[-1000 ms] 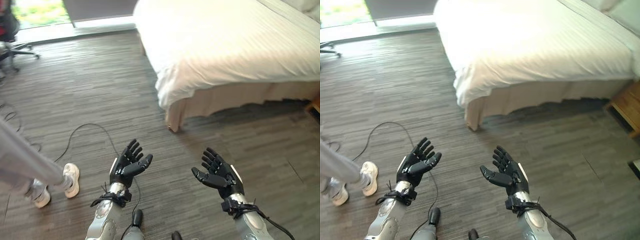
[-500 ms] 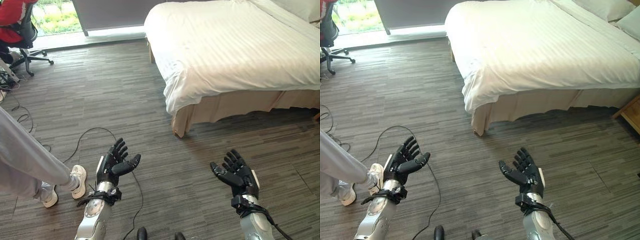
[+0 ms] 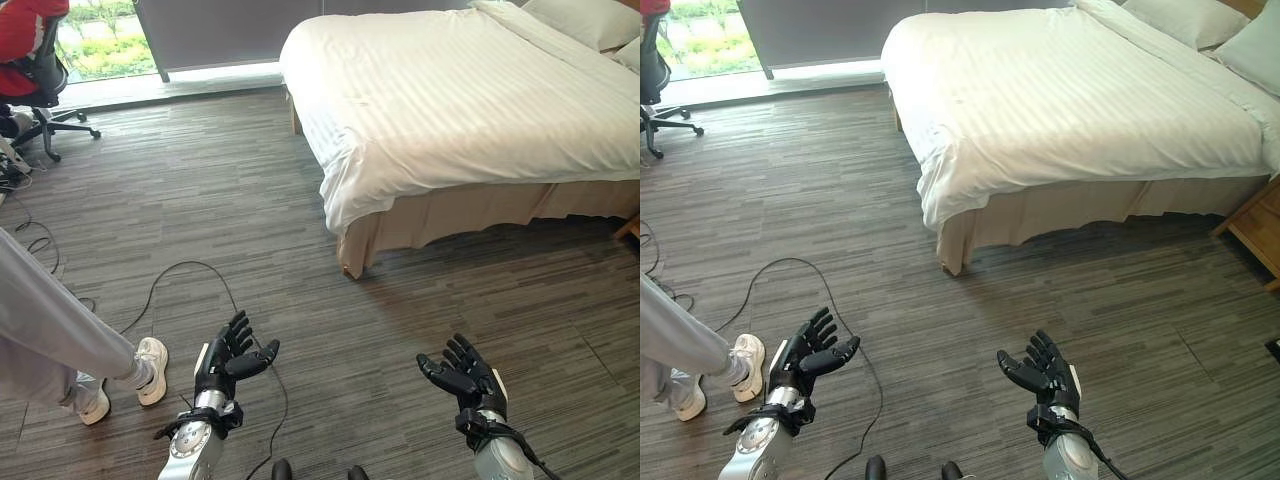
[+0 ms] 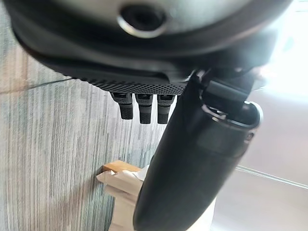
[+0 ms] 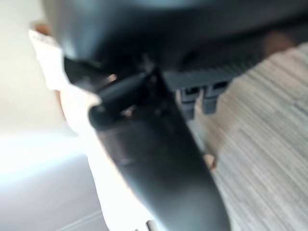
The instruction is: Pick up bed clothes into laundry basket.
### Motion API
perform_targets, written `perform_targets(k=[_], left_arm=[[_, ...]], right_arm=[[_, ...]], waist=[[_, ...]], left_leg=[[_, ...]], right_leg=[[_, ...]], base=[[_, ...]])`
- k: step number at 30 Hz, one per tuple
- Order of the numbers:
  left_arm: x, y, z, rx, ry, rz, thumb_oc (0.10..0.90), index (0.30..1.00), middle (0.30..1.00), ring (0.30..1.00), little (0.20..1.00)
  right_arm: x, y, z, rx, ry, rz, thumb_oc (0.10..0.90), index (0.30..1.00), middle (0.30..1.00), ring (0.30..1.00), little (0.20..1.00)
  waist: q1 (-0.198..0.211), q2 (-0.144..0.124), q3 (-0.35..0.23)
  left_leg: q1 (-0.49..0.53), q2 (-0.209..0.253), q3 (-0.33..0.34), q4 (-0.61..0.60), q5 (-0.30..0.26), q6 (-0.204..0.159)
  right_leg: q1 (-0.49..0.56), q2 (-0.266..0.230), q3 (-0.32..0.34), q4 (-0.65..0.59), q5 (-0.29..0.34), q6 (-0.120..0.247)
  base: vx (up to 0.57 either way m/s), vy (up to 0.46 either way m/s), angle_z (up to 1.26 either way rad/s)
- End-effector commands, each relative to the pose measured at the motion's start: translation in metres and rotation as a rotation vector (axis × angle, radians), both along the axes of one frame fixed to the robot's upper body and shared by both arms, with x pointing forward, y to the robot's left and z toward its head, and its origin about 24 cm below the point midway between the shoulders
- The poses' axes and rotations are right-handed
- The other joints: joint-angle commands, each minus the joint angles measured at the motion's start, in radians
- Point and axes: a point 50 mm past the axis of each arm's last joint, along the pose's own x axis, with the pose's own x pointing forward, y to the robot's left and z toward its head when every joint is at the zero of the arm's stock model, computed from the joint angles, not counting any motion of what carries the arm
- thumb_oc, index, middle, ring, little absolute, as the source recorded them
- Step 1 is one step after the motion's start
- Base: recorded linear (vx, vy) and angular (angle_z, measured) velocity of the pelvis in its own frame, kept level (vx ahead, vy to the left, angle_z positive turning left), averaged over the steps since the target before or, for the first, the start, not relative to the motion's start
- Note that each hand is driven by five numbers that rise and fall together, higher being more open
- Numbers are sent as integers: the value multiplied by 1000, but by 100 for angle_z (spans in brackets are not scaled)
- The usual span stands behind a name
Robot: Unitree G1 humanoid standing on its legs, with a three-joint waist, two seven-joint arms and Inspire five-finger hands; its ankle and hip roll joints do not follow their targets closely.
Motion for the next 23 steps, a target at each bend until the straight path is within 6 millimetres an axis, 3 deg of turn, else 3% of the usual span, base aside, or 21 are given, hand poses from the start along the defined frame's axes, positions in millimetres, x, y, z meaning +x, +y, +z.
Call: perform_targets(k=[1,5,7,8,9,10,12,14,15,16,18,19,23], left_arm=[[27,6,37,40,-218,-1,800,900,900,900,900],[25,5,30,52,-186,-13,800,900,900,900,900],[19,4,-3,122,-21,-46,800,900,900,900,900],[16,5,-20,130,67,-45,800,900,900,900,900],[17,5,-20,130,65,-45,800,900,900,900,900],[11,2,-34,117,138,-48,800,900,900,900,900],[-11,5,-68,131,341,-29,800,900,900,900,900],[-47,4,-101,123,587,-21,800,900,900,900,900],[-61,4,-109,87,654,8,800,900,900,900,900],[-61,4,-109,87,653,8,800,900,900,900,900],[-85,2,-119,63,742,15,800,900,900,900,900],[-85,2,-119,63,742,15,800,900,900,900,900],[-117,4,-128,99,884,-46,800,900,900,900,900]], right_arm=[[23,-12,46,-40,-277,-41,800,900,900,900,900],[16,-13,33,-52,-209,-39,800,900,900,900,900],[-1,-16,-9,-57,8,-55,800,900,900,900,900],[-5,-17,-22,-59,89,-62,800,900,900,900,900],[-4,-18,-22,-59,87,-62,800,900,900,900,900],[-12,-16,-36,-8,154,-91,800,900,900,900,900],[-32,-14,-62,27,313,-105,800,900,900,900,900],[-72,-8,-93,63,566,-127,800,900,900,900,900],[-82,-5,-99,70,627,-124,800,900,900,900,900],[-82,-5,-99,70,626,-123,800,900,900,900,900],[-107,1,-108,101,727,-132,800,900,900,900,900],[-107,1,-108,101,727,-132,800,900,900,900,900],[-134,0,-114,72,857,-96,800,900,900,900,900]], waist=[[27,7,-83],[24,6,-82],[24,4,-78],[24,3,-76],[24,4,-74],[24,4,-72],[23,2,-73],[27,1,-84],[28,-1,-89],[27,-1,-87],[29,-4,-99],[29,-4,-99],[31,-7,-108]], left_leg=[[55,7,41,6,-154,-6],[58,10,44,6,-155,-9],[56,12,45,6,-151,-11],[55,13,46,6,-150,-12],[55,13,47,6,-150,-12],[54,14,48,6,-149,-12],[53,17,51,6,-149,-14],[57,19,55,6,-153,-17],[61,19,56,6,-155,-17],[62,19,56,6,-156,-17],[69,20,57,6,-161,-18],[69,20,57,6,-161,-18],[74,20,60,6,-164,-18]], right_leg=[[-82,1,43,67,-103,56],[-76,2,41,63,-103,56],[-80,6,40,66,-101,55],[-81,8,41,67,-100,56],[-81,8,41,67,-101,56],[-84,9,42,69,-100,56],[-88,13,42,71,-100,55],[-82,16,41,67,-100,53],[-78,16,41,63,-100,52],[-77,16,41,62,-100,52],[-66,16,39,53,-99,50],[-65,16,39,52,-99,50],[-56,16,32,43,-97,48]], base=[[0,0,0],[0,0,0],[-39,-32,0],[0,0,0],[0,0,0],[0,0,0],[-12,-34,-3],[41,-31,-4],[46,-18,-6],[47,-17,-6],[60,-23,-4],[49,-23,-4],[6,-5,-1]])
